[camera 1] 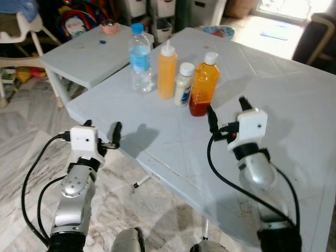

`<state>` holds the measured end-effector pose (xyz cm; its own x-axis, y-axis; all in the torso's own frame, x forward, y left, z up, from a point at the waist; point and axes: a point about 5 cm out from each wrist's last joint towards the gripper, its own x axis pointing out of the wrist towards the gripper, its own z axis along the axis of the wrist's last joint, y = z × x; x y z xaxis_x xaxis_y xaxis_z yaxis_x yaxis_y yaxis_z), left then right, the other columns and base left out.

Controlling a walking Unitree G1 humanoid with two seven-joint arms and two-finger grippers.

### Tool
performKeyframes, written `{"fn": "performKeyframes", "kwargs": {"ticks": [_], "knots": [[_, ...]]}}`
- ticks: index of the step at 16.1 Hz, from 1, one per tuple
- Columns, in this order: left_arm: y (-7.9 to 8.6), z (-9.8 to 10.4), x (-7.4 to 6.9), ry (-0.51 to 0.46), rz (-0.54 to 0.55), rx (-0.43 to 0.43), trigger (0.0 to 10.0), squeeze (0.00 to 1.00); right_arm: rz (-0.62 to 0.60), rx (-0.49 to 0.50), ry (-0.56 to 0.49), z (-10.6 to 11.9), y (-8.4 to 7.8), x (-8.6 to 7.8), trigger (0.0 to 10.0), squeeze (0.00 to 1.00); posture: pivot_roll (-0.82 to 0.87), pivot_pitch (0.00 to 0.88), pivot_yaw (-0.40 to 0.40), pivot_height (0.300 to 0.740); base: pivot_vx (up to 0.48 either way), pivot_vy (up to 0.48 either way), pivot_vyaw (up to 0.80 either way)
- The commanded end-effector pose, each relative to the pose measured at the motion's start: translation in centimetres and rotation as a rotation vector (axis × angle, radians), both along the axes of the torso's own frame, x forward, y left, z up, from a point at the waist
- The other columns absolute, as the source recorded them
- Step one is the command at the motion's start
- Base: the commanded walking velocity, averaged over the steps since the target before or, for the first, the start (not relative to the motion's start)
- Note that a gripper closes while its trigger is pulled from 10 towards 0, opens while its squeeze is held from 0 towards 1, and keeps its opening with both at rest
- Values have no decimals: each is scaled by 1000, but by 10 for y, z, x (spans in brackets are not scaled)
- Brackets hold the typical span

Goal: Restocking fridge

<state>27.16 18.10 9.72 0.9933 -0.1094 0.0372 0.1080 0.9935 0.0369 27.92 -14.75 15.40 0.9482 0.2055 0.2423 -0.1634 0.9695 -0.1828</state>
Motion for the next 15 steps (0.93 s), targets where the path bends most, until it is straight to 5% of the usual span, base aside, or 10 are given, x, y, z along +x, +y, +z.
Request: {"fn": "performKeyframes", "kwargs": {"ticks": [1,10,15], "knots": [[0,4,1,-7,-3,12,10000,0,9,-1,-15,4,-3,4,10000,0,-25,100,13,740,0,0,0],[1,4,-5,9,-5,31,10000,0,199,-16,-102,46,14,40,10000,0,10,118,11,740,0,0,0],[2,6,-5,14,-10,42,10000,0,192,-15,-126,58,23,57,10000,0,32,127,13,740,0,0,0]]}}
